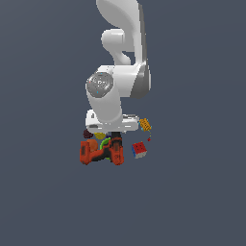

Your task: Pick up a designated object from a clutter of objects.

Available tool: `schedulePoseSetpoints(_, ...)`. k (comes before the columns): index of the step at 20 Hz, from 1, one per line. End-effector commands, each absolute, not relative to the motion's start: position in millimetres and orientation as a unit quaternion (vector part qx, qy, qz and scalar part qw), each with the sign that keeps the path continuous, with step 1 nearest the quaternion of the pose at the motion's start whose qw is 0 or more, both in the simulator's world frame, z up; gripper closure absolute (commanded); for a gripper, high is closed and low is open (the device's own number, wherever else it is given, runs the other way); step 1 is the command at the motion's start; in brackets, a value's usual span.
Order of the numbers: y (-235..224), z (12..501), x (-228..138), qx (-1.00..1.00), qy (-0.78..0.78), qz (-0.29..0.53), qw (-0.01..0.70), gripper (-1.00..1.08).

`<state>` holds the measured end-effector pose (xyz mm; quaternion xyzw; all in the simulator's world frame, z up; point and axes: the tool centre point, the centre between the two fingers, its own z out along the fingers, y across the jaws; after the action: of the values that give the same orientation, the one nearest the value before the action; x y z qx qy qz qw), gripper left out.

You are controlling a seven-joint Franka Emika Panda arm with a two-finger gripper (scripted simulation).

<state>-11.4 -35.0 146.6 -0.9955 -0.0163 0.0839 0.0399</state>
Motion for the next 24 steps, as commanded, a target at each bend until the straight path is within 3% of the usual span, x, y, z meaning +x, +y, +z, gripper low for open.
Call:
schedulePoseSetpoints(1,-35,142,-12,-0.995,-0.017,0.085,0.042,-0.6)
schedulePoseSetpoints(17,-33,112,-18,-0.995,-0.017,0.085,0.041,-0.6)
schedulePoseSetpoints(18,-33,112,-18,-0.995,-0.017,0.085,0.041,1.08)
schedulePoseSetpoints(24,-33,112,-18,-0.995,-0.017,0.085,0.041,1.08)
